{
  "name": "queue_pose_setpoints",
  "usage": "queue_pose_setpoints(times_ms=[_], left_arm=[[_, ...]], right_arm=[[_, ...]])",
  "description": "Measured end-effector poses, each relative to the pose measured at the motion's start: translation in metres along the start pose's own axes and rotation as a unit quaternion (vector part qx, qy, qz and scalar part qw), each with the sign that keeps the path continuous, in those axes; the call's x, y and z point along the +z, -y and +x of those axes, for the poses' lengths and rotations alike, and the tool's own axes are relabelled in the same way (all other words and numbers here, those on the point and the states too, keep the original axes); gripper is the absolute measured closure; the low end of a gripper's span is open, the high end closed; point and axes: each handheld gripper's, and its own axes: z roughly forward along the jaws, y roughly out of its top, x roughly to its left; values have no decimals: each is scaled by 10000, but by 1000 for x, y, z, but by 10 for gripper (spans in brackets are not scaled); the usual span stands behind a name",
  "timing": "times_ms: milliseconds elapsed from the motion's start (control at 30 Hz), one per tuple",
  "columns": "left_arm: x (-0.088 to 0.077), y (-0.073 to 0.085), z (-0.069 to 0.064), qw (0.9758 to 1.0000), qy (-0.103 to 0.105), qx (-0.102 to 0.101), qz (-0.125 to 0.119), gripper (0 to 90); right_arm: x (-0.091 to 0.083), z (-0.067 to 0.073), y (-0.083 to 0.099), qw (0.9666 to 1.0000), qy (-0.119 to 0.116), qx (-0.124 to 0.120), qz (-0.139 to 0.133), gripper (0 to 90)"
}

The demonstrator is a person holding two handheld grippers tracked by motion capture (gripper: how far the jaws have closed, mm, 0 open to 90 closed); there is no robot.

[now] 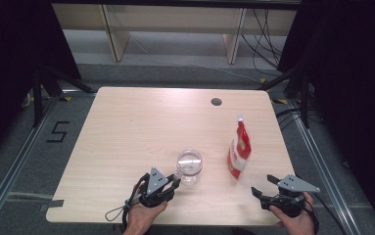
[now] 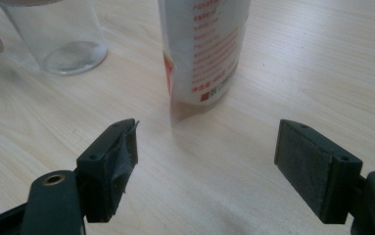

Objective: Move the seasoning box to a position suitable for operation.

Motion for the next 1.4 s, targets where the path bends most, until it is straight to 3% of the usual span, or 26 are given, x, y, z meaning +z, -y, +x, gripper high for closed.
queue_pose_setpoints(times_ms=[67, 100, 167, 200, 267, 300, 400, 500, 567, 600, 667, 733, 767, 800, 1067, 1100, 1133, 1233, 1267, 1300, 1333, 1367, 1400], left_arm=[[0, -1, 5, 9998, 165, 27, 47, 724], [0, -1, 11, 9993, 318, 179, 51, 725], [0, -2, 14, 9991, 320, 267, 72, 726], [0, -2, 18, 9985, 442, 317, 92, 726], [1, -3, 23, 9975, 495, 490, 95, 727], [1, -4, 25, 9967, 631, 477, 160, 727], [1, -5, 32, 9952, 736, 628, 166, 727], [1, -6, 35, 9951, 769, 584, 198, 727], [2, -6, 40, 9932, 879, 749, 176, 727], [3, -6, 42, 9925, 963, 741, 151, 727], [3, -7, 46, 9894, 1095, 944, 164, 728], [4, -7, 48, 9886, 1153, 957, 131, 729], [4, -6, 50, 9872, 1238, 1003, 120, 730], [4, -6, 50, 9872, 1238, 1003, 120, 730], [3, -4, 46, 9834, 1475, 1055, 103, 732], [3, -4, 44, 9804, 1565, 1189, 115, 732], [3, -4, 44, 9804, 1565, 1189, 115, 732], [5, -3, 37, 9751, 1894, 1156, 30, 732], [4, -3, 36, 9732, 1939, 1231, 67, 732], [4, -3, 36, 9732, 1939, 1231, 67, 732], [5, -3, 33, 9698, 2067, 1296, 46, 732], [5, -3, 32, 9682, 2124, 1317, 65, 732], [5, -3, 32, 9682, 2124, 1317, 65, 731]], right_arm=[[1, 0, 0, 10000, -10, -25, 5, 247], [1, 0, 0, 10000, -18, -37, 1, 247], [1, -1, 0, 10000, -45, -40, -4, 248], [1, 0, 0, 10000, -34, -60, -3, 249], [0, -1, 0, 10000, 25, -65, -11, 249], [0, -1, 0, 10000, 11, -42, 2, 249], [0, -1, 0, 10000, 17, -50, 6, 249], [0, 0, 0, 10000, 14, -83, -6, 250], [-1, 2, 0, 9999, -40, 74, 89, 251], [-1, 2, 0, 9999, -39, 66, 84, 251], [-1, 3, 0, 9999, -41, 82, 100, 251], [-1, 3, 0, 9999, -26, 85, 99, 251], [0, 0, 0, 10000, -43, -47, 41, 251], [0, 0, -1, 10000, -17, -77, 21, 251], [0, 1, -1, 10000, -88, -38, 19, 251], [1, -1, -1, 9999, -43, -153, -62, 251], [1, -1, -1, 9999, -43, -153, -62, 251], [1, -1, -1, 9998, -24, -180, -60, 251], [1, -1, -1, 9998, -36, -162, -67, 251], [1, -1, -1, 9998, -36, -162, -67, 251], [1, 0, -1, 10000, -25, -59, 13, 251], [1, 1, -1, 10000, -18, -67, 12, 251], [1, 1, -1, 10000, -18, -67, 12, 251]])
